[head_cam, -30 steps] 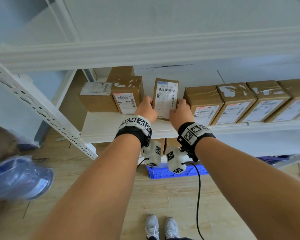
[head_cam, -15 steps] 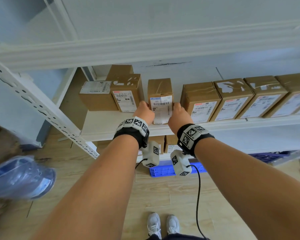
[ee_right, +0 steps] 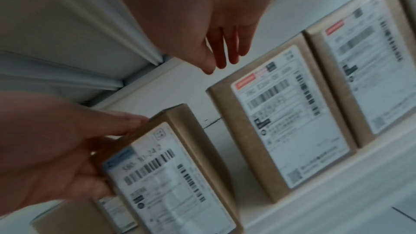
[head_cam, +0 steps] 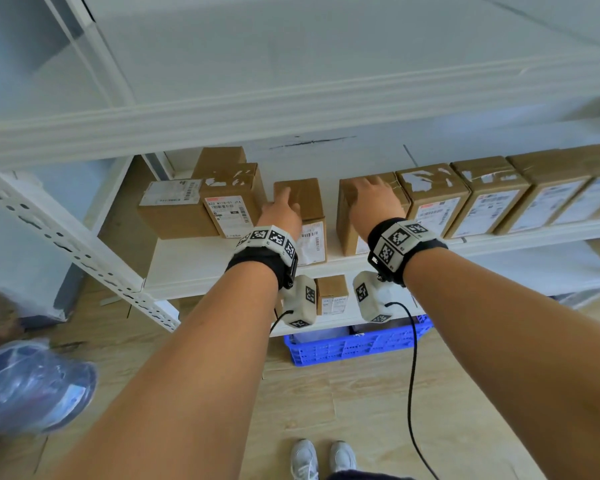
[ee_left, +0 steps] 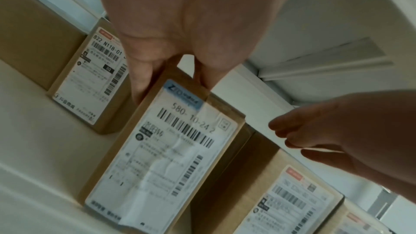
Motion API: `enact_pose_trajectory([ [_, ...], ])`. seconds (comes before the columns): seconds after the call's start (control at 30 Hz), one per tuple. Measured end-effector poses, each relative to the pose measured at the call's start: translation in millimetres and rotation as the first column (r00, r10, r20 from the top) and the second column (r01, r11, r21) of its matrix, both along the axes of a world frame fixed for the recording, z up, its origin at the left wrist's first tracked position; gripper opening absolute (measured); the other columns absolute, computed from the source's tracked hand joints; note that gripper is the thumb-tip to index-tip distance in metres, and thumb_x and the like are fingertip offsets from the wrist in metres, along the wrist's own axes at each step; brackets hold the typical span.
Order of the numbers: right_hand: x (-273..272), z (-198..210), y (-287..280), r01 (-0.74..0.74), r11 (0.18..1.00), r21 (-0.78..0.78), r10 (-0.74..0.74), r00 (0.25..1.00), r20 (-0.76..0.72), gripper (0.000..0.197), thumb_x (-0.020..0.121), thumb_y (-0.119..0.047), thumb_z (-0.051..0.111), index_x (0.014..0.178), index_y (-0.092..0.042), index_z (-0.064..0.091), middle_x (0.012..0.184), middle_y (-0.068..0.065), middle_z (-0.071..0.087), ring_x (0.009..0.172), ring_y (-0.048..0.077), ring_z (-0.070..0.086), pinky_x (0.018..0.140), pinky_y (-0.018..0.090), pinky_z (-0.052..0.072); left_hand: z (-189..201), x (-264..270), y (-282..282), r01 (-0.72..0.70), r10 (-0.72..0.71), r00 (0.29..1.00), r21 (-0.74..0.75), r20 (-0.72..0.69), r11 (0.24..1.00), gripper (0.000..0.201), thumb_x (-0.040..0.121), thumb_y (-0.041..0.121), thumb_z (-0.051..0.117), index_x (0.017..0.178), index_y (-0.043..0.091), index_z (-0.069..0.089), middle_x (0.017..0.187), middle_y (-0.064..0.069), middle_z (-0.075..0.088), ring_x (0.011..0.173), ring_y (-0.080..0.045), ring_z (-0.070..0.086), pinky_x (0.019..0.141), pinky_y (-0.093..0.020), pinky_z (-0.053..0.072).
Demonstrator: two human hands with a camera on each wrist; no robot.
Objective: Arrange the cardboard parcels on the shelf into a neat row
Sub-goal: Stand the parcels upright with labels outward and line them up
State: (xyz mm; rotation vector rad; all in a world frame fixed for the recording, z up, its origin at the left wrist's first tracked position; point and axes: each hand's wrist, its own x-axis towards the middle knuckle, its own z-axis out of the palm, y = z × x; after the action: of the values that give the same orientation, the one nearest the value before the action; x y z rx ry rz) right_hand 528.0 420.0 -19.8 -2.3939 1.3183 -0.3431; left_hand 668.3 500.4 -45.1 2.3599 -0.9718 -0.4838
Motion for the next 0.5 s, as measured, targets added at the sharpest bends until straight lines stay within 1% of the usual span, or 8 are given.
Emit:
enact_pose_trajectory([
  [0.07, -7, -5, -5, 0.011, 1.0, 0.016, -0.011, 0.999, -0.036, 0.046, 0.09, -0.004, 0.042, 0.136, -0.01, 0.046, 0.143, 0.01, 0.041, 0.136, 0.027, 0.033, 0.107, 0.042, 0.037, -5, -4, 0, -0.002, 0.002, 1.0, 0.013, -0.03, 1.0, 0.049, 0.103, 0.034, 0.033, 0.151, 0.03, 0.024, 0.142, -0.015, 0.045, 0.103, -0.03, 0.062, 0.073, -0.032, 0.045],
  [0.13, -9, -10, -7, 0.003, 1.0, 0.015, -0.003, 0.999, -0.037, 0.046, 0.091, -0.005, 0.041, 0.137, -0.011, 0.046, 0.145, 0.007, 0.04, 0.138, 0.025, 0.031, 0.11, 0.044, 0.035, -7, -6, -1, -0.014, 0.015, 0.999, 0.017, -0.043, 1.0, 0.049, 0.103, 0.036, 0.032, 0.151, 0.032, 0.022, 0.141, -0.015, 0.046, 0.095, -0.028, 0.063, 0.069, -0.031, 0.043],
  [0.2, -9, -13, -7, -0.006, 1.0, 0.006, 0.006, 1.0, -0.031, 0.046, 0.092, -0.005, 0.039, 0.137, -0.011, 0.045, 0.146, 0.007, 0.039, 0.139, 0.025, 0.029, 0.111, 0.044, 0.034, -7, -7, -4, -0.011, 0.012, 0.999, 0.022, -0.046, 1.0, 0.05, 0.103, 0.037, 0.032, 0.151, 0.033, 0.021, 0.14, -0.016, 0.047, 0.084, -0.025, 0.061, 0.067, -0.031, 0.044],
  [0.23, -9, -13, -6, -0.008, 1.0, 0.005, 0.008, 1.0, -0.027, 0.046, 0.092, -0.005, 0.039, 0.137, -0.011, 0.045, 0.146, 0.006, 0.039, 0.14, 0.025, 0.028, 0.111, 0.043, 0.034, -7, -9, -5, -0.001, 0.002, 0.999, 0.023, -0.046, 1.0, 0.05, 0.103, 0.038, 0.032, 0.151, 0.033, 0.021, 0.14, -0.016, 0.047, 0.085, -0.025, 0.062, 0.068, -0.032, 0.046],
  [0.3, -9, -14, -7, -0.011, 1.0, 0.004, 0.012, 1.0, -0.02, 0.046, 0.093, -0.006, 0.039, 0.138, -0.011, 0.044, 0.147, 0.006, 0.038, 0.141, 0.024, 0.026, 0.112, 0.042, 0.033, -6, -11, -10, 0.028, -0.027, 0.999, 0.027, -0.042, 0.999, 0.05, 0.103, 0.038, 0.031, 0.151, 0.033, 0.02, 0.137, -0.016, 0.05, 0.095, -0.03, 0.064, 0.076, -0.035, 0.051],
  [0.37, -10, -16, -8, -0.012, 1.0, 0.003, 0.012, 1.0, -0.01, 0.046, 0.093, -0.007, 0.039, 0.139, -0.012, 0.044, 0.147, 0.005, 0.038, 0.141, 0.024, 0.026, 0.112, 0.044, 0.032, -6, -14, -15, 0.051, -0.049, 0.998, 0.038, -0.04, 0.998, 0.05, 0.103, 0.04, 0.031, 0.151, 0.033, 0.02, 0.135, -0.017, 0.051, 0.099, -0.033, 0.064, 0.086, -0.041, 0.053],
  [0.43, -10, -18, -9, -0.01, 1.0, -0.009, 0.01, 1.0, -0.003, 0.045, 0.094, -0.008, 0.039, 0.138, -0.012, 0.045, 0.146, 0.005, 0.039, 0.141, 0.024, 0.028, 0.112, 0.045, 0.033, -5, -19, -20, 0.055, -0.053, 0.997, 0.039, -0.047, 0.998, 0.05, 0.103, 0.039, 0.031, 0.151, 0.033, 0.02, 0.138, -0.017, 0.046, 0.101, -0.034, 0.064, 0.09, -0.043, 0.052],
  [0.5, -10, -18, -10, -0.013, 1.0, -0.026, 0.012, 1.0, -0.006, 0.043, 0.094, -0.009, 0.038, 0.137, -0.012, 0.046, 0.145, 0.005, 0.04, 0.14, 0.024, 0.028, 0.111, 0.044, 0.034, -3, -22, -24, 0.046, -0.043, 0.997, 0.037, -0.06, 0.998, 0.05, 0.103, 0.038, 0.03, 0.151, 0.032, 0.019, 0.141, -0.019, 0.042, 0.106, -0.035, 0.062, 0.092, -0.043, 0.051],
])
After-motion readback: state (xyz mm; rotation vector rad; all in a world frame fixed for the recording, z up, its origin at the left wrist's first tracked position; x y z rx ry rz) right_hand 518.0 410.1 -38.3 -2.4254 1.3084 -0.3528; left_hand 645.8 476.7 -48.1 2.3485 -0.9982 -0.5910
